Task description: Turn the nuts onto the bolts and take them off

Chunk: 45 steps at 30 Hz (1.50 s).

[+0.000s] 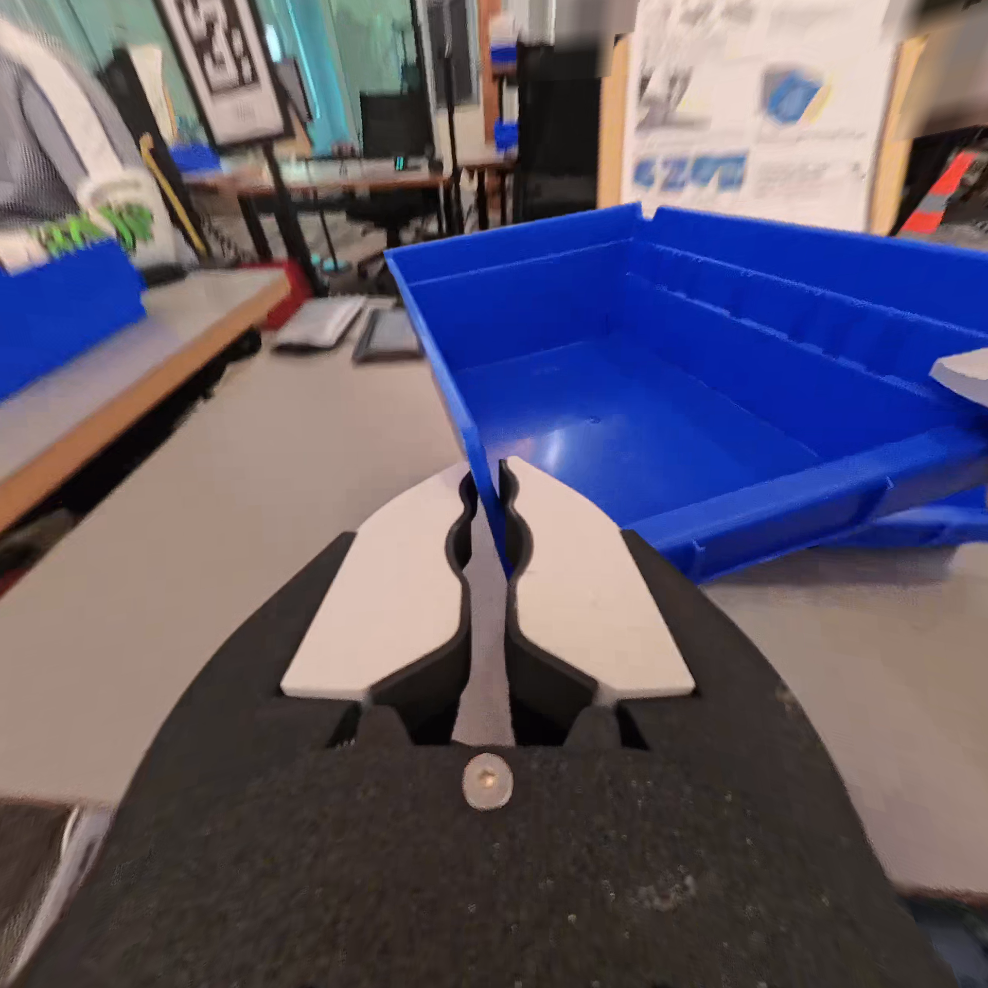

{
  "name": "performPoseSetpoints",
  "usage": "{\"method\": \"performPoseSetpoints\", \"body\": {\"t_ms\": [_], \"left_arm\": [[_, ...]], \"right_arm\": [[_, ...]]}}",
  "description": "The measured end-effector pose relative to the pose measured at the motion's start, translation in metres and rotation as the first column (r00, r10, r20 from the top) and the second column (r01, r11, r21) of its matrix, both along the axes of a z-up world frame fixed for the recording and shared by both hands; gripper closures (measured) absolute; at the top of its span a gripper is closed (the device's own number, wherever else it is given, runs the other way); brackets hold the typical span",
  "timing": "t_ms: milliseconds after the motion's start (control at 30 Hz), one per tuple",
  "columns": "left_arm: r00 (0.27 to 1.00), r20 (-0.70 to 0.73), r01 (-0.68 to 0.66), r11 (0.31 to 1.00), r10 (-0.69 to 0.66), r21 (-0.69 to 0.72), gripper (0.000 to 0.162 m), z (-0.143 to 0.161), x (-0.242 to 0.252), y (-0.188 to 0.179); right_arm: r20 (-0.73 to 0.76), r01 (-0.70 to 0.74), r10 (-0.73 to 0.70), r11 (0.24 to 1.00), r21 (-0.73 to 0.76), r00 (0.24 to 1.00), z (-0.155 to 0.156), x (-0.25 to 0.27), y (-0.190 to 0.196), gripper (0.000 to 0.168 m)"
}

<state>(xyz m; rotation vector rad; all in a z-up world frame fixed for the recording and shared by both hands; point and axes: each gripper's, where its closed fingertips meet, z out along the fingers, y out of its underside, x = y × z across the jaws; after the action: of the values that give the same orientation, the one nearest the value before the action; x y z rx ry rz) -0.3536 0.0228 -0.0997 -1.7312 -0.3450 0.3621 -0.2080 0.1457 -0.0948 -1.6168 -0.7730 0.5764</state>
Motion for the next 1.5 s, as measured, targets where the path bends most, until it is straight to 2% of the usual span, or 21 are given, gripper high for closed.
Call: {"method": "performPoseSetpoints", "body": {"t_ms": [133,200,267,367,467,600,667,800,933,1067,1167,1200,1233,1267,1300,1333,1367,1400,1433,1500], "left_arm": [[0.99,-0.088,0.118,0.987,-0.109,0.11,0.156,0.066,0.056,0.058],[0.98,-0.097,0.186,0.977,-0.177,0.103,0.156,0.082,0.093,0.101],[0.965,-0.104,0.247,0.967,-0.24,0.062,0.156,0.084,0.137,0.147],[0.939,-0.086,0.332,0.943,-0.332,-0.009,0.156,0.067,0.21,0.213],[0.922,-0.049,0.379,0.921,-0.384,-0.095,0.156,0.032,0.279,0.264],[0.917,0.034,0.398,0.903,-0.398,-0.161,0.157,-0.018,0.345,0.303],[0.906,0.057,0.422,0.883,-0.42,-0.204,0.156,-0.041,0.371,0.317],[0.906,-0.033,0.404,0.887,-0.421,-0.223,0.156,-0.058,0.398,0.324],[0.901,0.029,0.425,0.869,-0.433,-0.253,0.155,-0.085,0.407,0.32],[0.896,0.075,0.438,0.847,-0.437,-0.302,0.154,-0.116,0.408,0.315],[0.878,0.111,0.477,0.834,-0.466,-0.276,0.152,-0.12,0.411,0.314],[0.86,0.124,0.509,0.816,-0.495,-0.275,0.145,-0.12,0.415,0.312],[0.831,0.136,0.556,0.79,-0.54,-0.258,0.134,-0.115,0.421,0.308],[0.803,0.14,0.595,0.768,-0.579,-0.237,0.125,-0.107,0.424,0.302],[0.787,0.135,0.617,0.76,-0.602,-0.205,0.12,-0.094,0.421,0.294],[0.767,0.125,0.641,0.753,-0.629,-0.148,0.112,-0.077,0.417,0.286],[0.743,0.117,0.669,0.739,-0.659,-0.077,0.102,-0.056,0.412,0.276],[0.727,0.112,0.684,0.73,-0.678,-0.019,0.095,-0.037,0.403,0.265],[0.707,0.111,0.701,0.713,-0.699,0.028,0.091,-0.018,0.392,0.253],[0.692,0.096,0.71,0.698,-0.716,0.092,0.082,0.018,0.359,0.228]], "right_arm": [[-0.089,0.108,-0.098,0.988,0.112,0.991,0.063,0.069,0.043,0.165],[-0.11,0.187,-0.173,0.974,0.13,0.979,0.083,0.115,0.071,0.164],[-0.102,0.259,-0.247,0.957,0.133,0.964,0.09,0.167,0.103,0.164],[-0.039,0.35,-0.348,0.933,0.089,0.937,0.071,0.247,0.152,0.164],[0.025,0.408,-0.408,0.913,0.002,0.913,0.03,0.32,0.191,0.164],[0.083,0.407,-0.401,0.91,-0.073,0.912,-0.027,0.386,0.225,0.164],[0.051,0.398,-0.395,0.906,-0.145,0.917,-0.051,0.412,0.236,0.163],[0.001,0.422,-0.426,0.895,-0.141,0.905,-0.07,0.439,0.247,0.164],[0.057,0.448,-0.447,0.867,-0.218,0.893,-0.094,0.445,0.251,0.165],[0.196,0.481,-0.444,0.843,-0.238,0.875,-0.124,0.447,0.25,0.165],[0.197,0.498,-0.462,0.838,-0.222,0.865,-0.128,0.447,0.253,0.165],[0.189,0.495,-0.461,0.84,-0.221,0.867,-0.128,0.448,0.252,0.164],[0.188,0.506,-0.474,0.84,-0.194,0.86,-0.124,0.453,0.253,0.154],[0.185,0.518,-0.492,0.844,-0.139,0.851,-0.115,0.46,0.252,0.136],[0.178,0.531,-0.514,0.845,-0.064,0.839,-0.1,0.468,0.251,0.128],[0.163,0.566,-0.562,0.824,0.027,0.811,-0.082,0.476,0.251,0.123],[0.135,0.606,-0.621,0.784,0.139,0.772,-0.059,0.485,0.248,0.129],[0.094,0.59,-0.626,0.767,0.253,0.774,-0.034,0.481,0.241,0.135],[0.083,0.52,-0.577,0.782,0.343,0.813,-0.016,0.465,0.23,0.129],[0.118,0.366,-0.456,0.821,0.439,0.882,0.003,0.425,0.207,0.098]]}}
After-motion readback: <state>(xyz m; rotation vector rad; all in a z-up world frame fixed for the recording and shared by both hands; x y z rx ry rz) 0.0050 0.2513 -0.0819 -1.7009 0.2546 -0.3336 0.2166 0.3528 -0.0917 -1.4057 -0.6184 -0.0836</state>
